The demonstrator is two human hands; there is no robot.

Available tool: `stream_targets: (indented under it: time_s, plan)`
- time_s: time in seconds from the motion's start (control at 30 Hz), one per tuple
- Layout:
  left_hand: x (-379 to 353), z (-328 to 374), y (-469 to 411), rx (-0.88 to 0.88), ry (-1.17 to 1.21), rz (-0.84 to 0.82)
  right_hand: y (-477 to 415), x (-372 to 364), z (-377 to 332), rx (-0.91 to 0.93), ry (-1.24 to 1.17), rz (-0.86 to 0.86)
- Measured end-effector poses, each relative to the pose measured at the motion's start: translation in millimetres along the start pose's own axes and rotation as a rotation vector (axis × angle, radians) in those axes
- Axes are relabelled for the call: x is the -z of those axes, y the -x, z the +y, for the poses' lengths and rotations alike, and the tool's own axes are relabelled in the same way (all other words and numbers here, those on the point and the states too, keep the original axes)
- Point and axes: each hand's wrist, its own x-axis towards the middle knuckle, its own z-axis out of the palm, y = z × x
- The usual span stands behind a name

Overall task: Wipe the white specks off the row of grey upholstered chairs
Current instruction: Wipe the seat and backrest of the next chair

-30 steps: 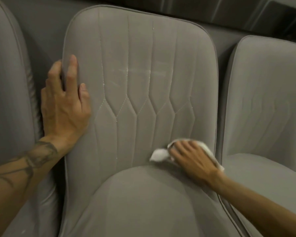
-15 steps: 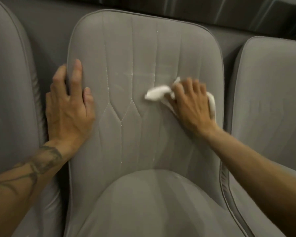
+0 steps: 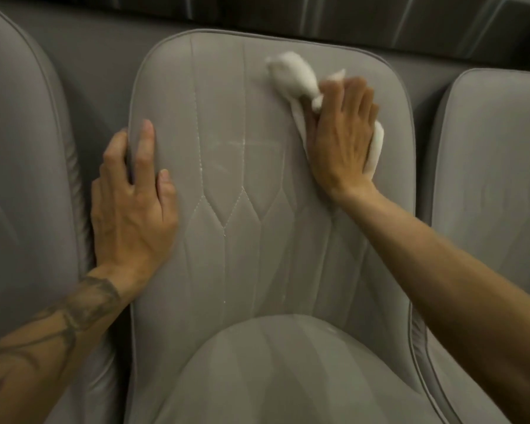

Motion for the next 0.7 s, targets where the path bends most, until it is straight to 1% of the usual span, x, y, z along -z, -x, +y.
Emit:
stream_targets:
  time_s: [0.07, 0.1, 0.2, 0.27, 0.33, 0.43, 0.47, 0.53, 0.6, 0.67, 0.7]
  plan:
    - [-1, 0, 0, -0.006, -0.005, 0.007, -12, -7, -7, -0.081, -0.004, 0.073]
    - [-1, 0, 0, -0.001, -0.005, 0.008, -5, -7, -10, -0.095, -0.015, 0.069]
    - [-1, -1, -1, -0.002, 0.012, 0.008, 42, 4, -19, -0.016, -0.065, -0.072]
    - [-1, 0, 0, 0.001, 0.016, 0.007, 44, 11, -17, 0.04, -0.065, -0.132]
    - [-2, -1, -1, 0.005, 0.017, 0.008, 16, 6, -16, 0.047, -0.056, -0.106]
    - [-3, -5, -1, 0.0, 0.006, 0.008, -31, -9, -20, -0.06, -0.041, 0.005]
    - [-4, -4, -1, -0.006, 0.006, 0.011, -34, -12, -21, -0.103, -0.032, 0.039]
    - [-5, -5, -1, -0.008, 0.01, 0.015, -13, -13, -27, -0.121, -0.039, 0.056]
    - [-6, -6, -1, -0.007, 0.006, 0.016, 36, -5, -34, -0.066, -0.075, -0.03]
    - [-5, -5, -1, -0.012, 0.003, 0.016, 80, 8, -34, 0.035, -0.087, -0.16]
    - [-4, -5, -1, -0.009, 0.007, 0.011, 87, 12, -29, 0.101, -0.094, -0.207]
